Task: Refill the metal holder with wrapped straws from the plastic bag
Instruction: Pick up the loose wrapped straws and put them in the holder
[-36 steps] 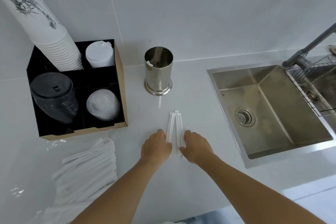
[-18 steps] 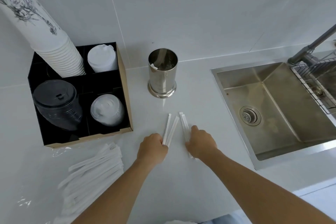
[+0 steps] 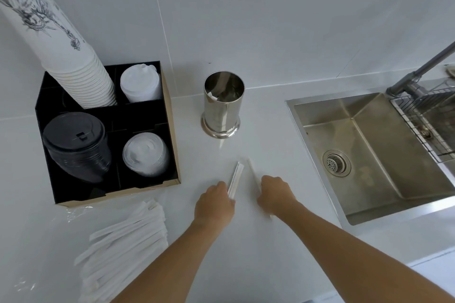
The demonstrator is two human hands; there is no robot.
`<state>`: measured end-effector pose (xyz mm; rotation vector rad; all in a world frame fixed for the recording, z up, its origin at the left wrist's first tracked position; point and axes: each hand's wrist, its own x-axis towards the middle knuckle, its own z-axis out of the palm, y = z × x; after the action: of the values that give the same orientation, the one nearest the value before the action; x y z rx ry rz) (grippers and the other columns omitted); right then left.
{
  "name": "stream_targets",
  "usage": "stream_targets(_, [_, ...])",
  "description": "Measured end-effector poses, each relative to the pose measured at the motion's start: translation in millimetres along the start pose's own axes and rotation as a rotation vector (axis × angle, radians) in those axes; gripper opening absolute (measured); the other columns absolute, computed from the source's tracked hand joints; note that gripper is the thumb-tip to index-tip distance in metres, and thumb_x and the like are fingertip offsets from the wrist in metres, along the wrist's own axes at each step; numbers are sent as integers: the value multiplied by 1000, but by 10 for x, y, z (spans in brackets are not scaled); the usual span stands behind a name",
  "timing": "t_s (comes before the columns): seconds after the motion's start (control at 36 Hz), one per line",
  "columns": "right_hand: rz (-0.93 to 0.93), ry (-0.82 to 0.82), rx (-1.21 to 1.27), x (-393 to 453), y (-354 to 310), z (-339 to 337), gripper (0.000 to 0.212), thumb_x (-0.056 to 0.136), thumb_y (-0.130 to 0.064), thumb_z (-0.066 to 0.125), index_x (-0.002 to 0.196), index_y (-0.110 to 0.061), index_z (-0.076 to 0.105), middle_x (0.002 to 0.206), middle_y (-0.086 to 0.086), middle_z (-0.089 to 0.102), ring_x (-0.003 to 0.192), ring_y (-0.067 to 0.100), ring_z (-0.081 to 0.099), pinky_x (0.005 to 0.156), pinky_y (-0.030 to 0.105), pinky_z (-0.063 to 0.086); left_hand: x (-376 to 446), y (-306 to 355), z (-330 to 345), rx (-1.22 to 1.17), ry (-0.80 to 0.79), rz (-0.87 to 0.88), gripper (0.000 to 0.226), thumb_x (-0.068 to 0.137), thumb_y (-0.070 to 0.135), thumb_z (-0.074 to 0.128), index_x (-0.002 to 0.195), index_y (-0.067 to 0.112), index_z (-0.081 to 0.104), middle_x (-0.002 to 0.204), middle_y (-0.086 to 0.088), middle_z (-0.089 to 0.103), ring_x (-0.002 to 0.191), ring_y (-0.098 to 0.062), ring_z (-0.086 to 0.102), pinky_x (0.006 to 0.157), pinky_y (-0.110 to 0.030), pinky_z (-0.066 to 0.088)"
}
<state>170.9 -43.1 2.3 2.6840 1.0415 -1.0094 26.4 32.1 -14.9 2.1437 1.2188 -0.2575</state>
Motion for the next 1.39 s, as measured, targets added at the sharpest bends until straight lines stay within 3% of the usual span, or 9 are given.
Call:
stream_targets(0.08, [-17, -33, 98, -11, 83, -13, 21, 74, -10, 54, 70, -19, 36, 73, -2, 47, 65, 17, 46, 48, 23, 32, 37, 19, -20, -6, -21, -20, 10, 92, 25, 53, 95, 15, 54, 94, -3, 58, 78, -22, 57, 57, -29, 41])
stream_targets(0.17, [-48, -32, 262, -22, 151, -20, 18, 77, -13, 55, 73, -18, 38, 74, 0, 51, 63, 20, 52, 52, 27, 42, 64, 32, -54, 3, -47, -41, 7, 89, 18, 55, 96, 14, 56, 92, -3, 55, 75, -22, 54, 57, -29, 41])
stream_targets(0.31, [-14, -62, 531, -67, 218, -72, 11, 80, -9, 56, 91, -11, 55, 83, 6, 58, 52, 20, 66, 46, 22, 50, 64, 94, -74, 77, -96, -34, 18, 87, 14, 59, 104, 9, 57, 105, -8, 59, 92, -27, 62, 63, -29, 42])
stream_targets(0.44, [24, -96, 645, -88, 286, -55, 13, 80, -12, 55, 92, -10, 60, 84, 8, 61, 55, 20, 71, 69, 41, 60, 49, 143, -59, 195, -96, 13, 21, 87, 8, 55, 107, 9, 56, 110, -9, 59, 99, -27, 61, 69, -29, 42])
stream_targets(0.53, [44, -112, 707, -111, 306, -40, 14, 81, -10, 53, 93, -8, 61, 81, 9, 63, 55, 22, 71, 73, 45, 60, 30, 174, -45, 257, -75, 67, 22, 88, 4, 54, 109, 10, 55, 111, -9, 60, 98, -27, 63, 69, -29, 42])
stream_targets(0.81, [45, -114, 772, -130, 315, -22, 13, 85, -9, 52, 89, -12, 64, 82, 9, 68, 59, 24, 71, 67, 38, 62, 43, 193, -92, 226, -88, 24, 25, 89, 9, 56, 114, 8, 55, 115, -9, 55, 101, -26, 60, 71, -28, 42])
stream_targets(1.0, [48, -110, 787, -165, 284, -7, 13, 83, -8, 53, 89, -8, 64, 78, 12, 68, 60, 26, 70, 70, 45, 62, 39, 196, -70, 288, -80, 47, 23, 91, 9, 54, 113, 9, 55, 116, -10, 58, 104, -27, 61, 75, -31, 44])
stream_targets(1.22, [68, -103, 781, -182, 309, -22, 14, 84, -7, 53, 89, -9, 65, 79, 11, 68, 61, 25, 70, 70, 42, 62, 62, 134, -162, 201, -94, 49, 15, 87, 7, 55, 94, 14, 45, 104, -9, 60, 88, -25, 59, 64, -31, 39])
stream_targets(1.39, [58, -110, 824, -199, 286, -36, 14, 85, -6, 55, 90, -9, 67, 82, 12, 69, 64, 26, 71, 68, 41, 62, 70, 51, -163, 126, -111, 27, 8, 87, 6, 56, 92, 12, 54, 102, -9, 60, 75, -20, 49, 62, -28, 40])
